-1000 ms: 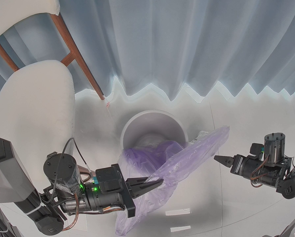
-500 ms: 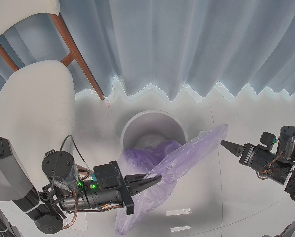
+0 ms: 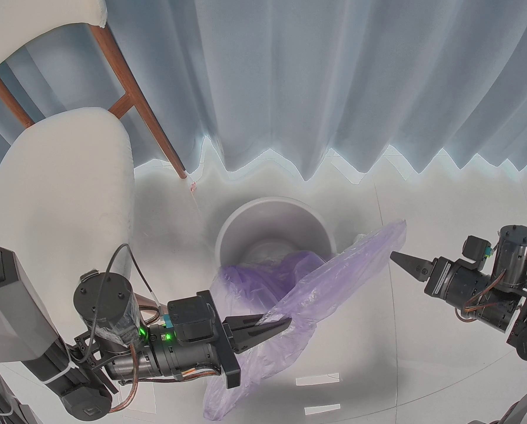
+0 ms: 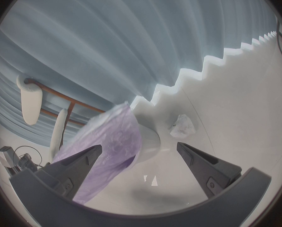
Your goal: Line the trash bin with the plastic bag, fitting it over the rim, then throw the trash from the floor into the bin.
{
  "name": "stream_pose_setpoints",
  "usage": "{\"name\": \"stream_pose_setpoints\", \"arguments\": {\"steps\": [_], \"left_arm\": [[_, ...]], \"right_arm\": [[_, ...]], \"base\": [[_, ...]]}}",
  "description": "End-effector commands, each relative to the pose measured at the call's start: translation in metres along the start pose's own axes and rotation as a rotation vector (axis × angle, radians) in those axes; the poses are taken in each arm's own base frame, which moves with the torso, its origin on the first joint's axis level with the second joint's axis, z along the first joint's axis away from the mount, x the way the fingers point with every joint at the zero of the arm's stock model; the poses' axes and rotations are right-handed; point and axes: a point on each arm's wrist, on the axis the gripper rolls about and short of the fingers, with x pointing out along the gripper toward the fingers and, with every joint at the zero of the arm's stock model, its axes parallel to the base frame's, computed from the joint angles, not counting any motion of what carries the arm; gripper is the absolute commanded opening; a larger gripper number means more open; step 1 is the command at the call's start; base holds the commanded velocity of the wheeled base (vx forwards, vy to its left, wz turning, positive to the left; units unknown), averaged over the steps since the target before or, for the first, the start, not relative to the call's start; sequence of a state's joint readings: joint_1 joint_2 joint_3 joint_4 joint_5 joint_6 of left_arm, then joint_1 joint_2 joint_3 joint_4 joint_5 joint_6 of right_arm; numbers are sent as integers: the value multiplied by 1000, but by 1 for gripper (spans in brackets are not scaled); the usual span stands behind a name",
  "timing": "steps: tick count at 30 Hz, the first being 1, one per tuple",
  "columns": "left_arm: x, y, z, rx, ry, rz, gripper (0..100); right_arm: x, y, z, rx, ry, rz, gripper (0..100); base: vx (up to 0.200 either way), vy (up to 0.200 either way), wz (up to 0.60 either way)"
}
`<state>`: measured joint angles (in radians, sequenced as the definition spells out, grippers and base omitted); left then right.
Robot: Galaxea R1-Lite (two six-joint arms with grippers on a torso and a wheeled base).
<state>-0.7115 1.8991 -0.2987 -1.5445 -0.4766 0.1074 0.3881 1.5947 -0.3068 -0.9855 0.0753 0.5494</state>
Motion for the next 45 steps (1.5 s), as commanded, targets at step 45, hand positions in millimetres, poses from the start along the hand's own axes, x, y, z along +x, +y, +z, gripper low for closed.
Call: {"name": "stream_pose_setpoints", "arguments": {"steps": [45], "left_arm": [[-2,5,5,22,-19,20,0]], "right_arm": [[11,5,-44,-87,41,58,100]], "base": [[0,0,0]]}}
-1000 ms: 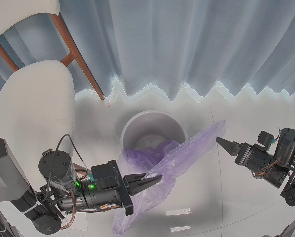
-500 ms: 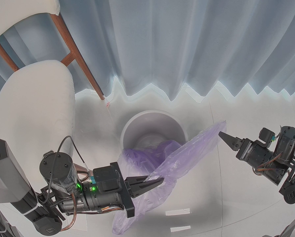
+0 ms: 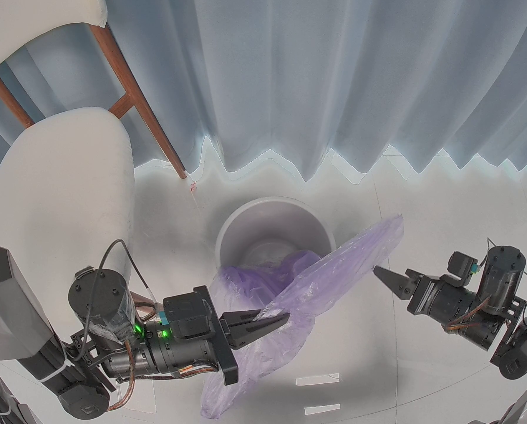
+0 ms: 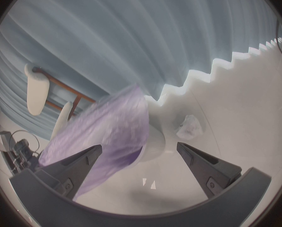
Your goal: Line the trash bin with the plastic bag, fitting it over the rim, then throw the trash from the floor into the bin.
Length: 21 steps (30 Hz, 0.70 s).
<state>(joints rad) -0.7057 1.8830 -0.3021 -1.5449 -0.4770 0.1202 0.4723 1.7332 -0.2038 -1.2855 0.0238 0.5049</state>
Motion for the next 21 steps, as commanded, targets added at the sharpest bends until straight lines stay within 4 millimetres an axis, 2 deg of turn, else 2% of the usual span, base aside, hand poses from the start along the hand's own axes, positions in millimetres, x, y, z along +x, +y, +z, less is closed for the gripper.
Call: {"name": "stream_pose_setpoints", "arguments": {"steps": [1,10,14,21], "left_arm": [[-1,3,0,1,-2,13,0],[-1,4,0,1,-3,16,0],[-1,6,-2,-2,5,24,0],[-1,6,-1,-2,3,24,0]], "right_arm": [[0,3,-18,-17,78,3,100],[-4,1,-39,-63,176,-16,100],[-9,4,-61,-98,278,-5,100],[-12,8,-52,-99,170,47,100]], "base": [[0,0,0],[0,0,0],[0,0,0],[0,0,0]]}}
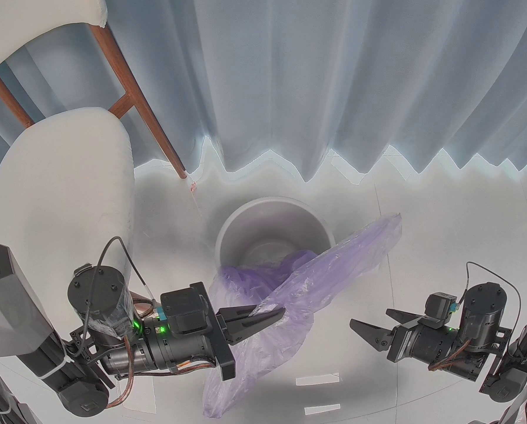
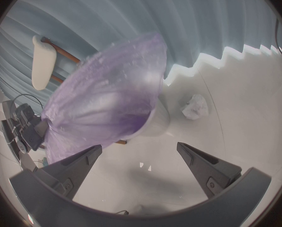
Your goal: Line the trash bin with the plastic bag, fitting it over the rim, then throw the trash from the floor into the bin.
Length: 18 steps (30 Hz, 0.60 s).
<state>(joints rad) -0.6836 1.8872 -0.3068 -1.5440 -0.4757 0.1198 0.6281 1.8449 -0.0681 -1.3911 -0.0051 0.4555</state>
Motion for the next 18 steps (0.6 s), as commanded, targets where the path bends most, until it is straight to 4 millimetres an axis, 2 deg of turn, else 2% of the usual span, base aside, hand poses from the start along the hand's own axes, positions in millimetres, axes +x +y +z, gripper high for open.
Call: {"name": "stream_pose_setpoints", "arguments": {"steps": [1,4,11,18], "left_arm": [[0,0,1,1,-2,1,0],[-1,0,1,2,-4,2,0],[-1,-1,1,2,-1,-3,0],[-1,-3,2,4,-5,-9,0]], "right_arm": [[-5,-1,-2,-3,-28,14,100],[-7,0,0,-2,-69,32,100],[-12,-1,18,3,-171,39,100],[-4,-13,43,23,-289,-10,100]], "base": [[0,0,0],[0,0,0],[0,0,0],[0,0,0]]}}
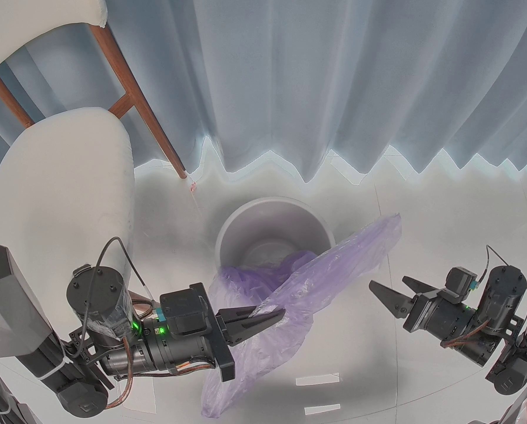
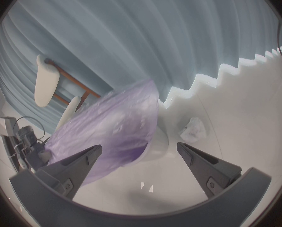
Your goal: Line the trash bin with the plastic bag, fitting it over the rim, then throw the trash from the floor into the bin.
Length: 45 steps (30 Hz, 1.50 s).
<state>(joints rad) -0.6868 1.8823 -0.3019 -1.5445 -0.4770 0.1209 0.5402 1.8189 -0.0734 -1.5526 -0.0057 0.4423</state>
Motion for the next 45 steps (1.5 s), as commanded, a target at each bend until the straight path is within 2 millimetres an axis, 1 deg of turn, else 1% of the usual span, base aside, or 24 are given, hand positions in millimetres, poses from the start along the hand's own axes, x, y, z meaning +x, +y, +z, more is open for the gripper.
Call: {"name": "stream_pose_setpoints", "arguments": {"steps": [1,3,4,7,13,15,16,19,25,31,32,37,40,45], "left_arm": [[0,-2,2,4,-7,-7,0],[0,-2,2,6,-8,-7,0],[0,-3,4,9,-14,-10,0],[-1,-3,6,12,-21,-9,0],[0,-7,5,9,-15,-23,0],[0,-8,4,7,-11,-29,0],[0,-10,2,3,-5,-37,0],[0,-16,0,-2,6,-55,0],[0,-21,1,1,5,-75,0],[-3,-25,-2,9,23,-87,0],[-2,-26,-2,14,22,-90,0],[-2,-23,0,19,12,-79,0],[-1,-23,2,23,4,-78,0],[-1,-21,7,31,-16,-73,0]], "right_arm": [[6,-7,17,9,-92,-24,100],[8,-8,19,10,-104,-27,100],[11,-11,25,11,-132,-37,100],[14,-14,33,13,-171,-48,100],[13,-13,43,14,-217,-40,100],[12,-12,49,14,-247,-33,100],[12,-13,55,15,-273,-34,100],[10,-13,58,16,-286,-33,100],[16,-18,48,17,-236,-53,100],[13,-16,41,15,-204,-46,100],[11,-14,35,13,-176,-39,100],[2,-5,19,-1,-102,-8,100],[-1,-6,10,-10,-49,-1,100],[-1,-12,-4,-14,35,-9,100]], "base": [[0,0,0],[0,0,0],[0,0,0],[0,0,0],[0,0,0],[0,0,0],[0,0,0],[0,0,0],[0,0,0],[0,0,0],[0,0,0],[0,0,0],[0,0,0],[0,0,0]]}}
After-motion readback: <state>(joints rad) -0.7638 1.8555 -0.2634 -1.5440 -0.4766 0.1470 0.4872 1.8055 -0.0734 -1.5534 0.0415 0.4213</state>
